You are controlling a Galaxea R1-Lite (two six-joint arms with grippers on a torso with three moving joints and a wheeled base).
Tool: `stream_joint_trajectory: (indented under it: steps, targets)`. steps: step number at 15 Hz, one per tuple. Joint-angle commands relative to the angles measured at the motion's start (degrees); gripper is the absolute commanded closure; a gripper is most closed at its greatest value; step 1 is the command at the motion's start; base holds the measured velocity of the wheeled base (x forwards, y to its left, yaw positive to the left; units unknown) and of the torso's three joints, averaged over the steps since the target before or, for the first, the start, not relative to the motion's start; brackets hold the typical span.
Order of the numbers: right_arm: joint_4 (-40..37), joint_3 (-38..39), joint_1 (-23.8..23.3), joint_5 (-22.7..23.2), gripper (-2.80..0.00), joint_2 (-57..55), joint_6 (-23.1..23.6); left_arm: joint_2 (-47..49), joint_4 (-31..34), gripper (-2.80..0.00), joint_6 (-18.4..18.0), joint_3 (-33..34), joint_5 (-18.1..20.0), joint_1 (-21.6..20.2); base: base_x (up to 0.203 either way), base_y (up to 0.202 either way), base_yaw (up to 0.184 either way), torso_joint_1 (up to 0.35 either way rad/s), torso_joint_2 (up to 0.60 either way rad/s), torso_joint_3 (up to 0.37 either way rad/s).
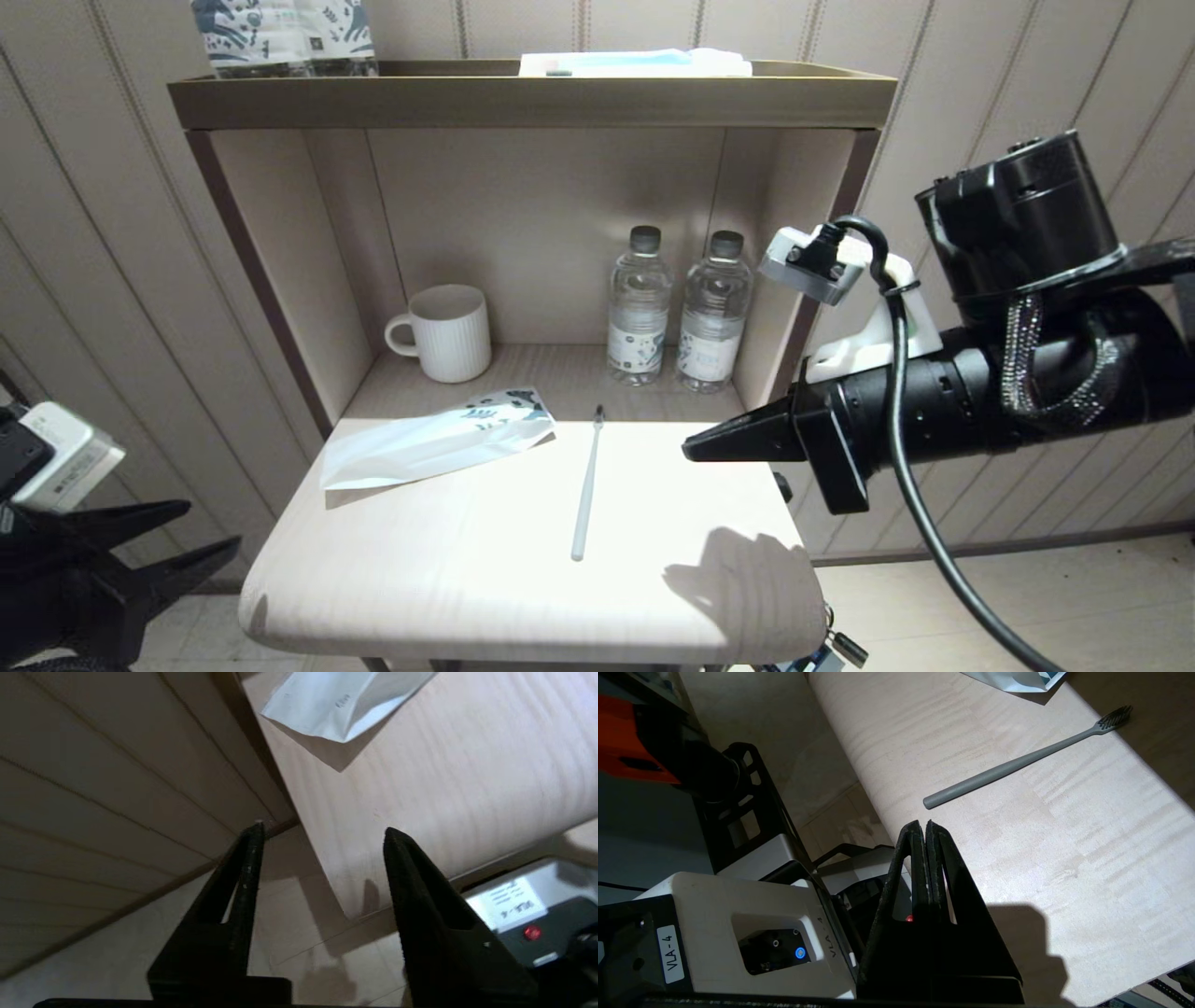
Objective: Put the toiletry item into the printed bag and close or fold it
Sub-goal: Pick up the storage bag
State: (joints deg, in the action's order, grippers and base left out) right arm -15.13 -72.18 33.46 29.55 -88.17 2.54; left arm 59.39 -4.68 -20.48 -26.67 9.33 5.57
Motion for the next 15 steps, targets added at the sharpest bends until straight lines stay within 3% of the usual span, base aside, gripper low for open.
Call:
stream_joint_trajectory:
  steps: [1, 3, 6, 13, 15]
  targets:
    - [-0.08, 0.11, 0.02, 0.31, 0.00, -0.66, 0.00, 0.45, -0.13, -2.80, -3.12, 0.07, -1.33, 3.70, 0.000, 0.000, 0.000, 0.000, 0.00, 0.000]
    - [-0.02, 0.54, 0.02, 0.47, 0.00, -1.40, -0.05, 2.04, -0.41, -2.80, -7.35, -1.35, -2.59, 4.70, 0.000, 0.000, 0.000, 0.000, 0.00, 0.000]
    - [0.01, 1.16, -0.20, 0.73, 0.00, -2.05, 0.01, 4.64, -0.92, -2.80, -8.86, -1.32, -2.47, 6.23, 0.000, 0.000, 0.000, 0.000, 0.00, 0.000]
    - [1.92, 1.52, -0.59, 0.86, 0.00, -4.12, 0.01, 15.01, -12.97, -2.80, -11.80, -0.47, -3.48, 6.73, 0.000, 0.000, 0.000, 0.000, 0.00, 0.000]
    - [2.03, 1.87, -0.70, 1.31, 0.00, -4.64, 0.01, 17.16, -15.66, -2.80, -14.31, 1.85, -6.07, 6.75, 0.000, 0.000, 0.000, 0.000, 0.00, 0.000]
